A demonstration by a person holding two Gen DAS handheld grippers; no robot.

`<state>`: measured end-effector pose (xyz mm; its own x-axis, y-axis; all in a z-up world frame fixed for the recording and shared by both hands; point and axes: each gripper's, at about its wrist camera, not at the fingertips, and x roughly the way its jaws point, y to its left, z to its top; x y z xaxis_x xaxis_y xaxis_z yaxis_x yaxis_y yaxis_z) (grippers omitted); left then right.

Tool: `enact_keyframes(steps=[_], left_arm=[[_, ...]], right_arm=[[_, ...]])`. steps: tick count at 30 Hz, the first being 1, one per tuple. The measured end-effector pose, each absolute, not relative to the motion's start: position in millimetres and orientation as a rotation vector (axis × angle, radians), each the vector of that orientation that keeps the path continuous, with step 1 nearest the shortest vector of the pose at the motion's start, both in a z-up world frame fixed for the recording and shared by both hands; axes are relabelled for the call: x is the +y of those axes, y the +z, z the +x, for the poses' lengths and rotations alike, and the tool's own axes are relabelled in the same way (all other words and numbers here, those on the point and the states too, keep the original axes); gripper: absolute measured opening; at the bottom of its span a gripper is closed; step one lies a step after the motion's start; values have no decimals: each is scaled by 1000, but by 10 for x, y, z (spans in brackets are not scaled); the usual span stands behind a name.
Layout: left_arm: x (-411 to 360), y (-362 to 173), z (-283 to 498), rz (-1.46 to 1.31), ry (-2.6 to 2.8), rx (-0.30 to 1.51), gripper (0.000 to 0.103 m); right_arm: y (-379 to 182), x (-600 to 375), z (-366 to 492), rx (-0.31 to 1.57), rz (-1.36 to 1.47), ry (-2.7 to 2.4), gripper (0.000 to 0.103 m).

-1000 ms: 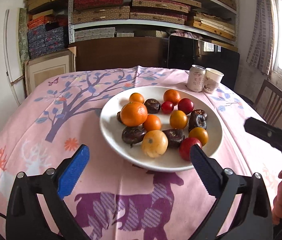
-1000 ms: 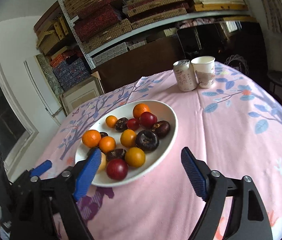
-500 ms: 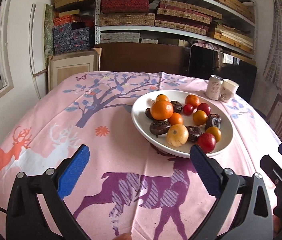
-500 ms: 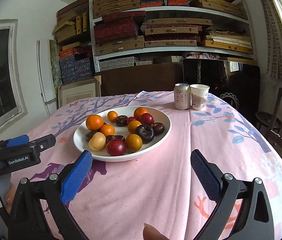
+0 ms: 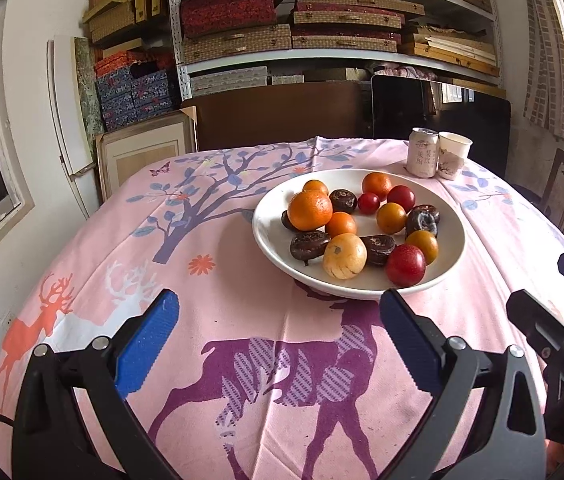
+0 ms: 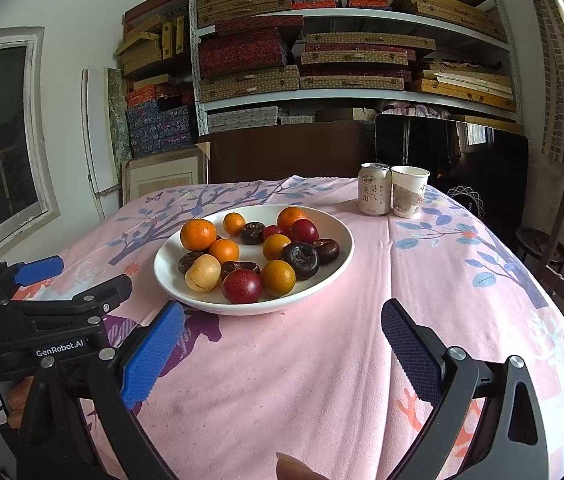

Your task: Organize fruits

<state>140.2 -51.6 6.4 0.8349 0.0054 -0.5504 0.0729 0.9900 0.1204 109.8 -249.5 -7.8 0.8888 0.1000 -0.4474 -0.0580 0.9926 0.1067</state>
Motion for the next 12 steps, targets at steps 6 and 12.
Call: enact_keyframes(steps=[6, 12], left_arm=[[-510, 62, 1412, 134, -45, 591, 98], [-521, 55, 1415, 148, -27, 595, 98]], right_arm=[[-81, -2495, 1104, 475, 95, 82, 100], [-101, -2506, 1113, 483, 99, 85, 100]])
